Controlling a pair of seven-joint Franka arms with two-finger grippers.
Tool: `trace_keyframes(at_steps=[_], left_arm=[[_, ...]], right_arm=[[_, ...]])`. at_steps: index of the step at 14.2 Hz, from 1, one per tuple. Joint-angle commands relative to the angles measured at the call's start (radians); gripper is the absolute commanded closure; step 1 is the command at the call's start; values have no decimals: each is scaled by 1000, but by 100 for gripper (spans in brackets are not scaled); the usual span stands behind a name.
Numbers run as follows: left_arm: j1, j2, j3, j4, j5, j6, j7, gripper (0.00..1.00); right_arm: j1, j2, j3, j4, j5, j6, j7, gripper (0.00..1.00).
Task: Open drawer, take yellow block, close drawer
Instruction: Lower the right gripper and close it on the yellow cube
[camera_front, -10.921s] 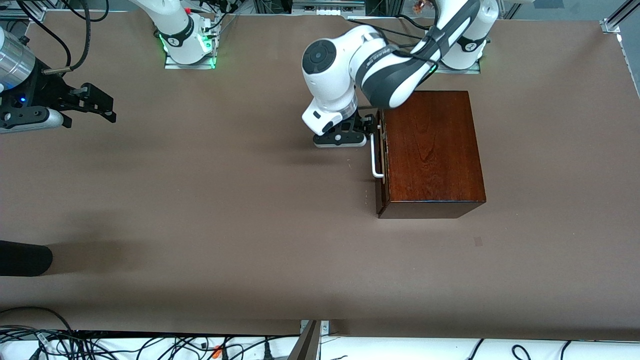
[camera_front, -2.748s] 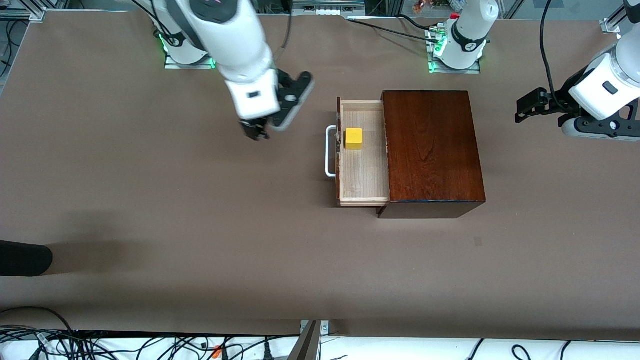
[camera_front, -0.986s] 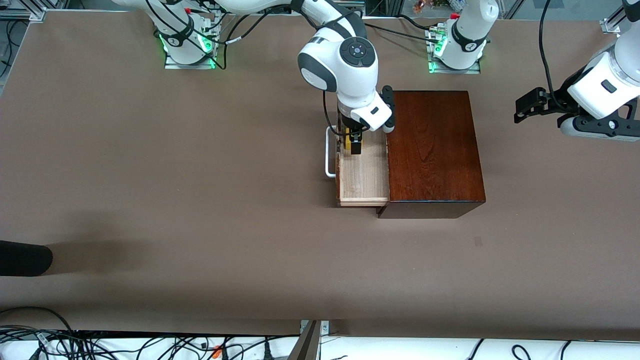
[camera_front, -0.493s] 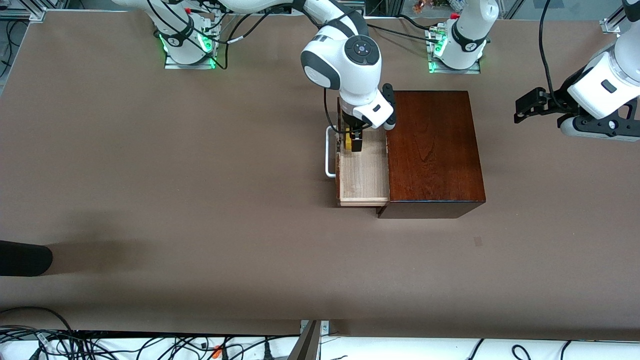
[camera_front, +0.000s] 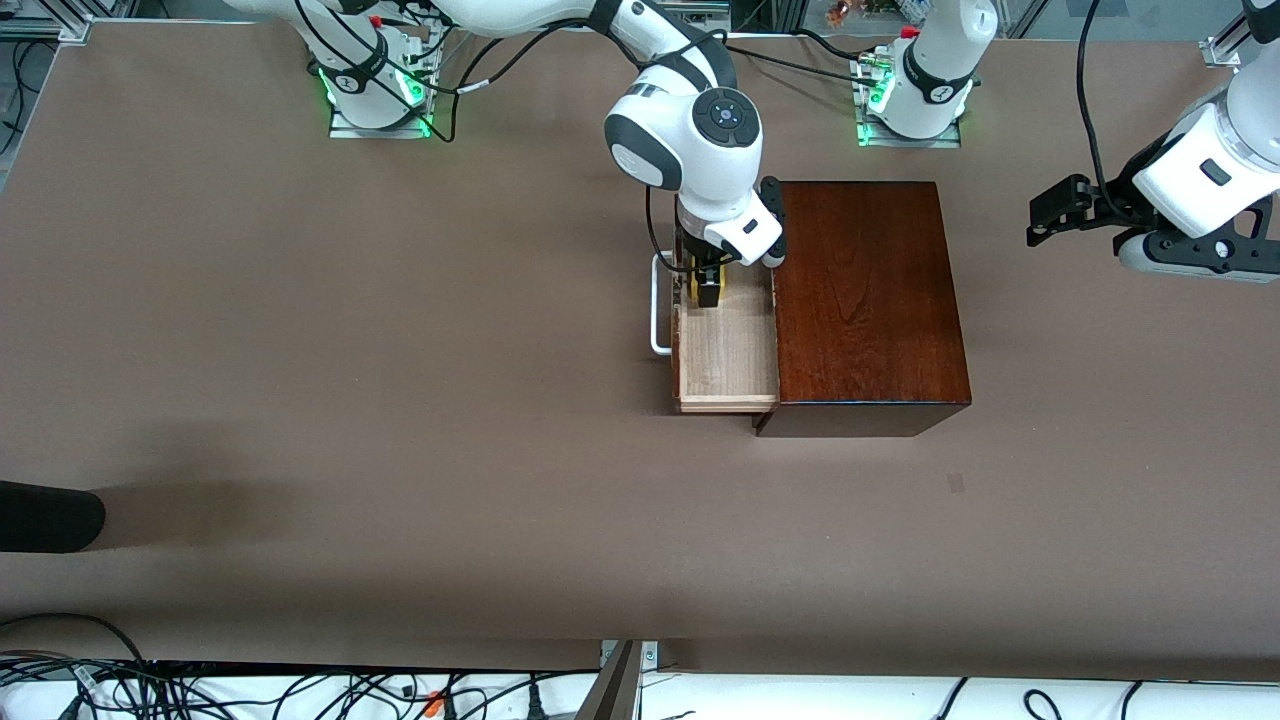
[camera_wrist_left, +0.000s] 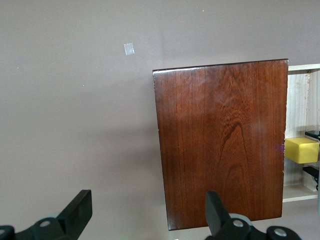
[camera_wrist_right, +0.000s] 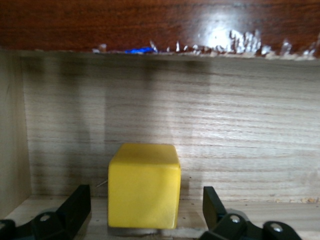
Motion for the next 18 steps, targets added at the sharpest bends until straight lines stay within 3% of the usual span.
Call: trace_keyframes(at_steps=[1, 6, 7, 10, 13, 18], left_arm=[[-4, -9, 5, -5, -21, 6, 17, 0], [-4, -11, 5, -5, -21, 6, 16, 0], [-5, -11, 5, -5, -21, 6, 16, 0], [-5, -11, 5, -5, -21, 6, 14, 0], [-4, -11, 4, -5, -21, 6, 14, 0], [-5, -12, 4, -5, -21, 3, 13, 0]], right_arm=[[7, 10, -3, 4, -22, 9, -3, 19], [6, 5, -3, 13, -22, 3, 4, 77], [6, 2, -5, 13, -20, 2, 4, 85], [4, -10, -10, 24, -14, -58, 4, 85], [-10, -15, -10, 165, 0, -216, 4, 85], [-95, -118, -10, 176, 78, -305, 46, 85]])
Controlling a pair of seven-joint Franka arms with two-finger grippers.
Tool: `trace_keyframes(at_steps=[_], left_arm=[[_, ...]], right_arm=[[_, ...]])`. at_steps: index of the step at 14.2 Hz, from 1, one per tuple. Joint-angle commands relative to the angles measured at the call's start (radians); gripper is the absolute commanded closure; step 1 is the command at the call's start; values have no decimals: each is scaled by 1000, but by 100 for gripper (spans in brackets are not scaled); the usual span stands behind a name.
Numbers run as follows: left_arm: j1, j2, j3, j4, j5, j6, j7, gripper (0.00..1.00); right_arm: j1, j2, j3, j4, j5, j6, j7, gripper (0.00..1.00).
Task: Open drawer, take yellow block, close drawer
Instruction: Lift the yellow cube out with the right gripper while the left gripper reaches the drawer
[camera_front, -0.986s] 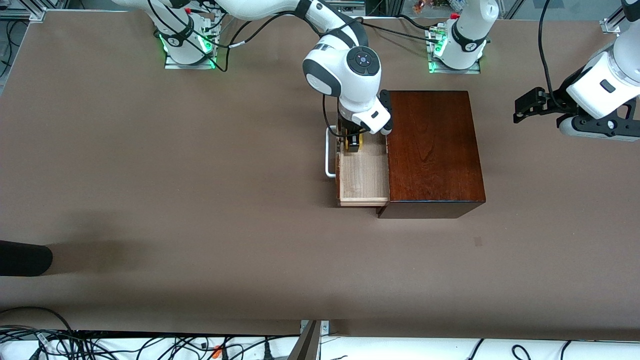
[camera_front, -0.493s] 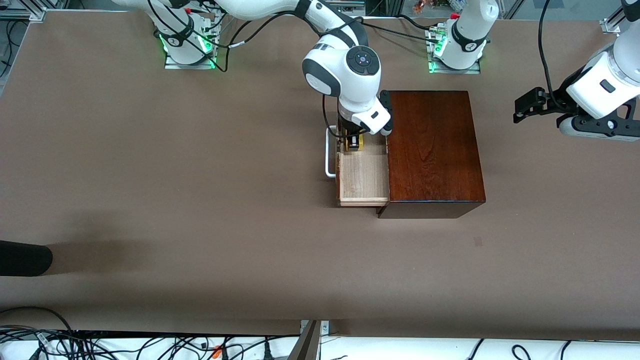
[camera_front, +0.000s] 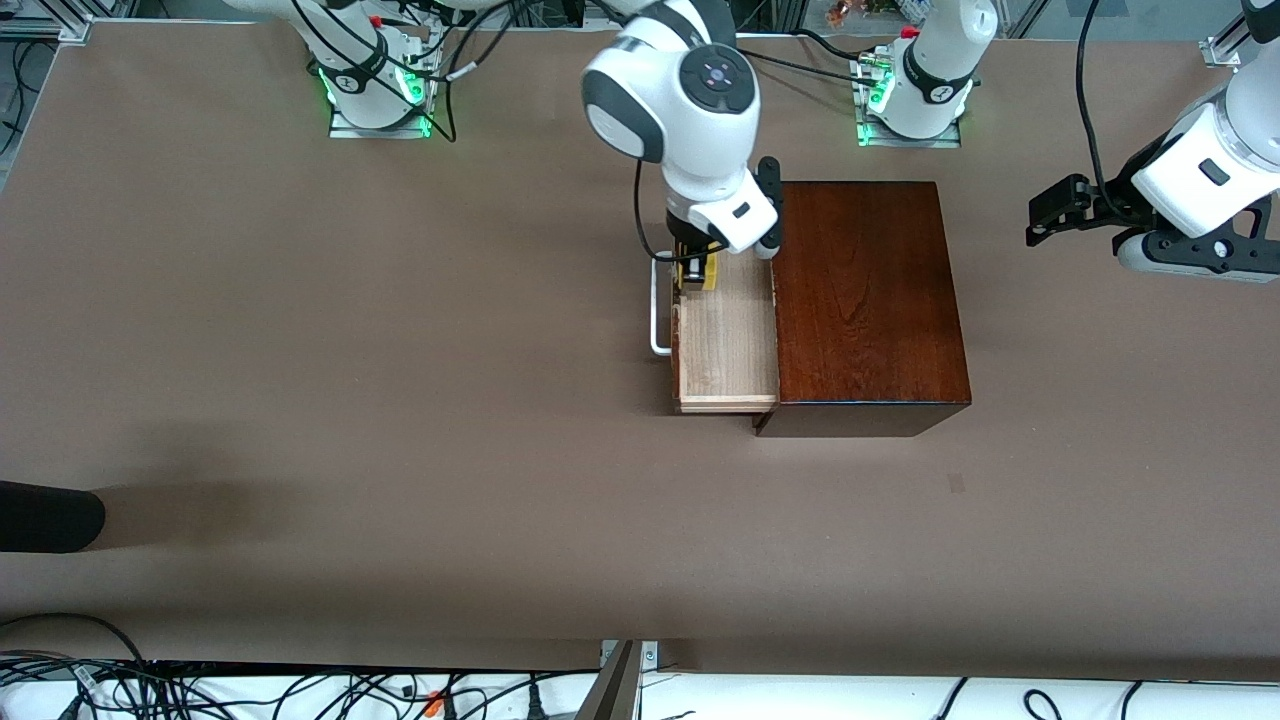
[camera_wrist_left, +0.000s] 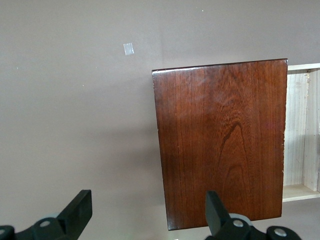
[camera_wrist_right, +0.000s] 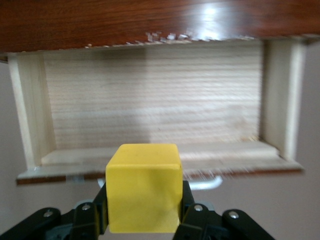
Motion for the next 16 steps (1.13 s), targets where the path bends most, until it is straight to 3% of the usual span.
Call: trace_keyframes(at_steps=[1, 4, 7, 10, 12, 16], left_arm=[[-3, -12, 5, -5, -21, 3, 17, 0], [-2, -11, 10, 13, -21, 2, 20, 0], [-2, -9, 5, 15, -21, 0, 8, 0], [-3, 9, 5, 20, -11, 3, 19, 0], [-5, 12, 5, 27, -15, 3, 19, 0], [-14, 11, 2, 32, -8, 5, 19, 0]], right_arm=[[-53, -73, 4, -3, 36, -77, 55, 85], [-128, -115, 4, -3, 51, -126, 96, 85], [-257, -135, 3, -3, 132, -140, 100, 85], [-349, -170, -2, -3, 137, -186, 106, 85], [-386, -220, -40, -6, 139, -209, 107, 85], [-386, -283, -192, -14, 183, -330, 234, 85]])
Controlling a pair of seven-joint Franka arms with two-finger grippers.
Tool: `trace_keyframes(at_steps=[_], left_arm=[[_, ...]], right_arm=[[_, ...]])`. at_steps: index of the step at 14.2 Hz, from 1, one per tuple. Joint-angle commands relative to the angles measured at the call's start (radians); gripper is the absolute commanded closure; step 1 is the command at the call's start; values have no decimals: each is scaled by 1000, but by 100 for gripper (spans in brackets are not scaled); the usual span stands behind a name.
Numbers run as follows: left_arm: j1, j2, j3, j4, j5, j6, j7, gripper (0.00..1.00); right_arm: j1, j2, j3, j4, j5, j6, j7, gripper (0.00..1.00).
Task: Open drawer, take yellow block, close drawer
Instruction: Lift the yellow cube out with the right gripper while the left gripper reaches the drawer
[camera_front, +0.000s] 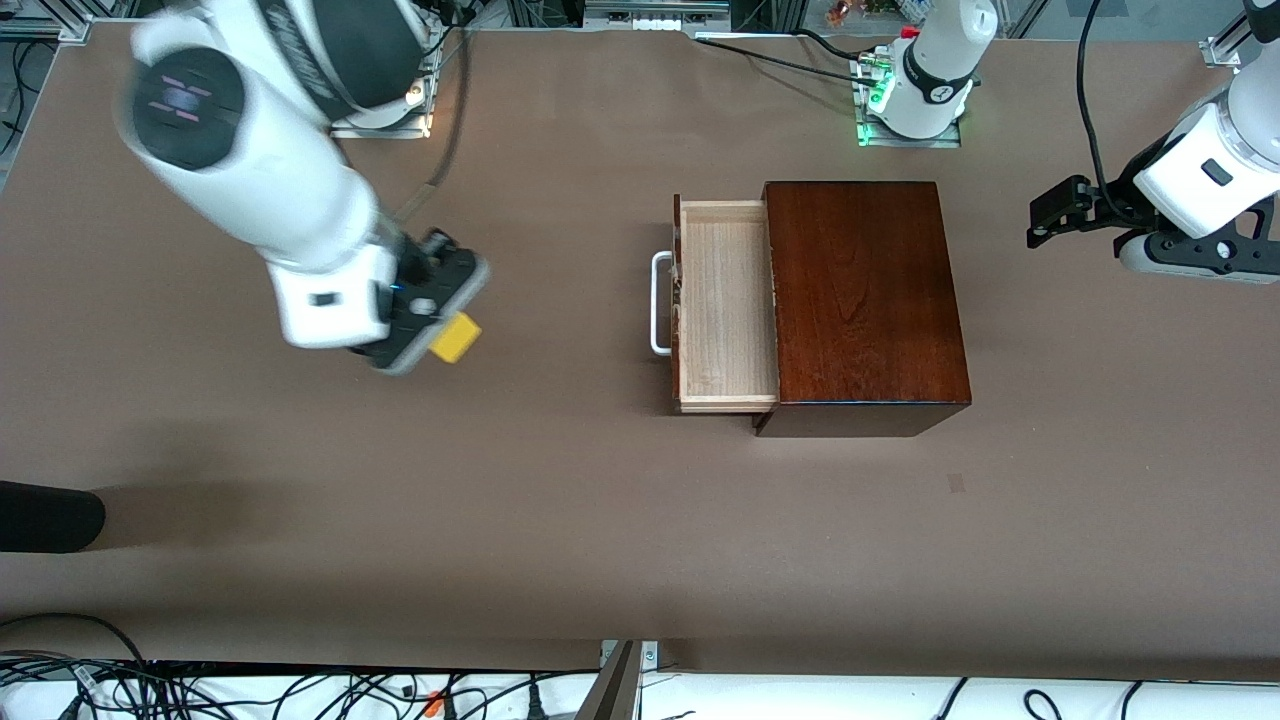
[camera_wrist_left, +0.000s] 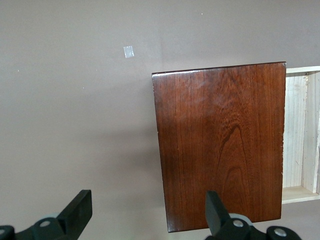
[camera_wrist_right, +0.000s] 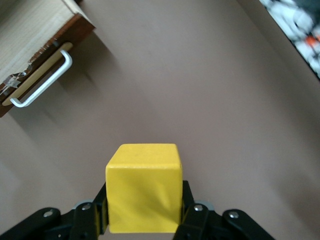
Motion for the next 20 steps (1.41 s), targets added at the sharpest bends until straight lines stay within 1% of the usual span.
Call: trace_keyframes(at_steps=[1, 2, 3, 4, 5, 7, 8, 10, 11, 12, 13, 14, 17, 19, 20], left_arm=[[-18, 7, 1, 22, -12, 1, 20, 0], [-19, 6, -10, 22, -15, 1, 22, 0], [-16, 6, -37, 22, -15, 1, 22, 0], [-16, 4, -51, 31, -14, 0, 20, 0], [-16, 4, -73, 37, -15, -5, 20, 0], [-18, 6, -117, 37, -20, -3, 22, 0], [-16, 7, -154, 37, -20, 3, 22, 0], [-21, 33, -183, 39, -21, 3, 23, 0], [-19, 46, -209, 40, -37, 3, 43, 0], [-21, 61, -227, 40, -57, 11, 133, 0], [-21, 81, -252, 40, -63, 42, 246, 0], [-21, 98, -289, 40, -64, 73, 304, 0], [-22, 154, -404, 42, -60, 158, 329, 0], [-22, 225, -506, 43, -51, 237, 329, 0], [-38, 260, -545, 43, -41, 286, 332, 0]], right_arm=[[7, -39, -64, -20, 30, -66, 101, 85], [7, -39, -65, -22, 22, -83, 144, 85], [7, -39, -81, -37, 21, -97, 175, 85], [14, -41, -111, -52, 22, -102, 193, 85], [14, -44, -122, -86, 22, -93, 210, 85], [-21, -87, -125, -210, 31, -51, 244, 85], [-33, -110, -125, -276, 33, -13, 244, 85], [-38, -169, -127, -434, 30, 88, 252, 85], [-47, -200, -127, -513, 28, 148, 258, 85], [-53, -226, -127, -592, 25, 215, 262, 85], [-67, -240, -127, -647, 25, 267, 264, 85], [-78, -245, -127, -692, 28, 307, 265, 85], [-108, -236, -125, -805, 28, 412, 351, 85], [-118, -237, -125, -902, 27, 525, 356, 85], [-124, -234, -125, -939, 27, 576, 356, 85]])
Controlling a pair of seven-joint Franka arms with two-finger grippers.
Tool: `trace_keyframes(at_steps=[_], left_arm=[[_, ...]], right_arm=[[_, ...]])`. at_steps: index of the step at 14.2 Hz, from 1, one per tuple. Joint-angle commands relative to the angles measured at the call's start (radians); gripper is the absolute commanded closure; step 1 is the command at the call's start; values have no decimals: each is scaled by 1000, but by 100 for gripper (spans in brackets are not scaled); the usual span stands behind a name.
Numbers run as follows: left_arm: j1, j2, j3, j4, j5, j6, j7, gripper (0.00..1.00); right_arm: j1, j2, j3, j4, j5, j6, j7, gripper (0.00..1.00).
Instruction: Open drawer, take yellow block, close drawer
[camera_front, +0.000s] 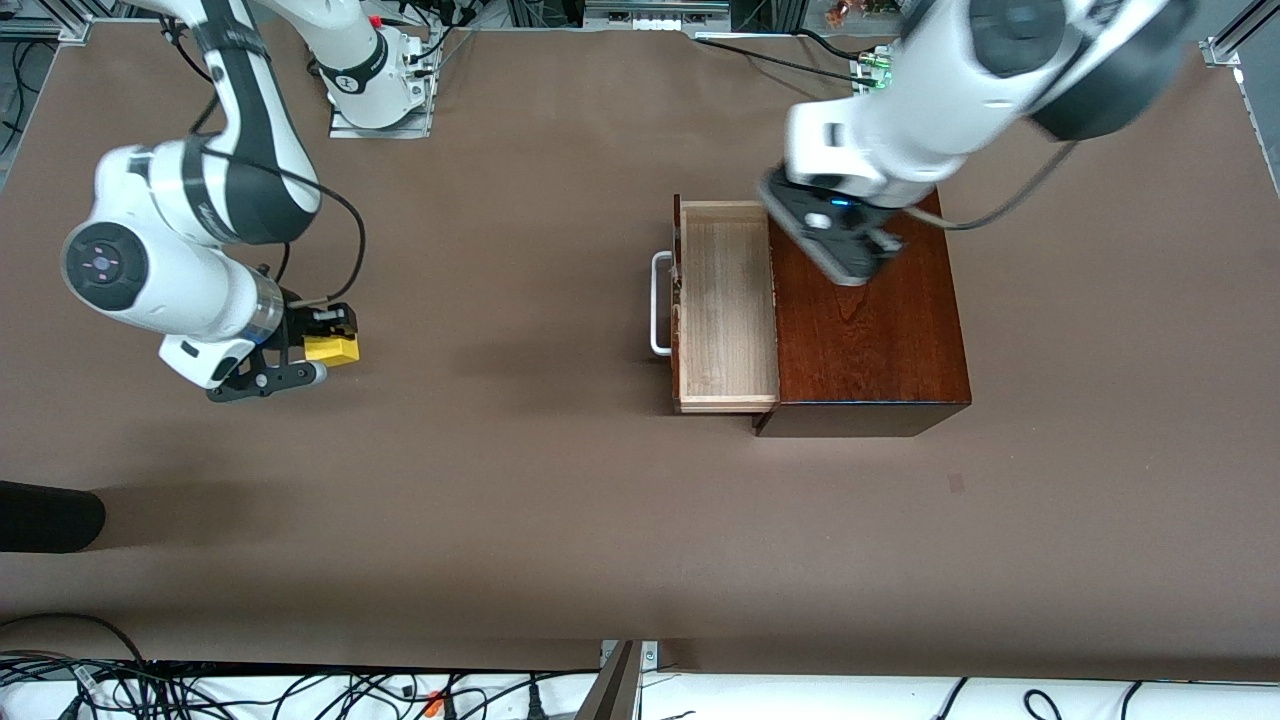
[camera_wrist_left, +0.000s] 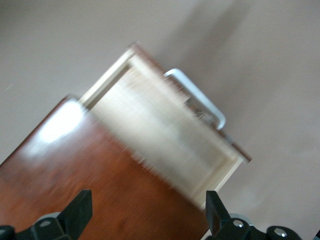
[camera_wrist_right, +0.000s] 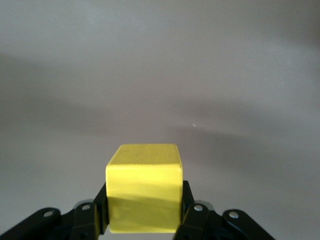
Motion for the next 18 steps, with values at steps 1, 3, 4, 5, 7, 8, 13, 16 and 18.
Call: trace_keyframes(at_steps=[1, 3, 4, 5, 7, 8, 13, 16, 18], left_arm=[[-51, 105, -77, 27, 46, 107, 61, 0], [-145, 162, -76, 44, 136, 140, 116, 0], [-180, 206, -74, 87, 187, 141, 126, 0], [-223, 246, -76, 119, 246, 141, 141, 0], [-292, 305, -71, 133, 355, 141, 188, 0], [-311, 328, -70, 133, 403, 141, 204, 0], [-338, 386, -68, 112, 483, 141, 339, 0], [-346, 406, -67, 95, 511, 141, 333, 0], [-352, 426, -64, 95, 522, 141, 318, 0]], right_arm=[[-23, -36, 12, -142, 16, 141, 16, 85], [-34, -11, 12, -185, 16, 221, 18, 85], [-43, 4, 12, -196, 16, 250, 18, 85], [-46, 21, 12, -198, 16, 263, 16, 85], [-58, 54, 12, -198, 16, 287, 17, 85], [-58, 73, 12, -198, 21, 298, 21, 85], [-58, 151, 15, -196, 23, 386, 68, 83], [-58, 183, 15, -196, 24, 419, 71, 78], [-58, 184, 15, -196, 24, 415, 70, 70]])
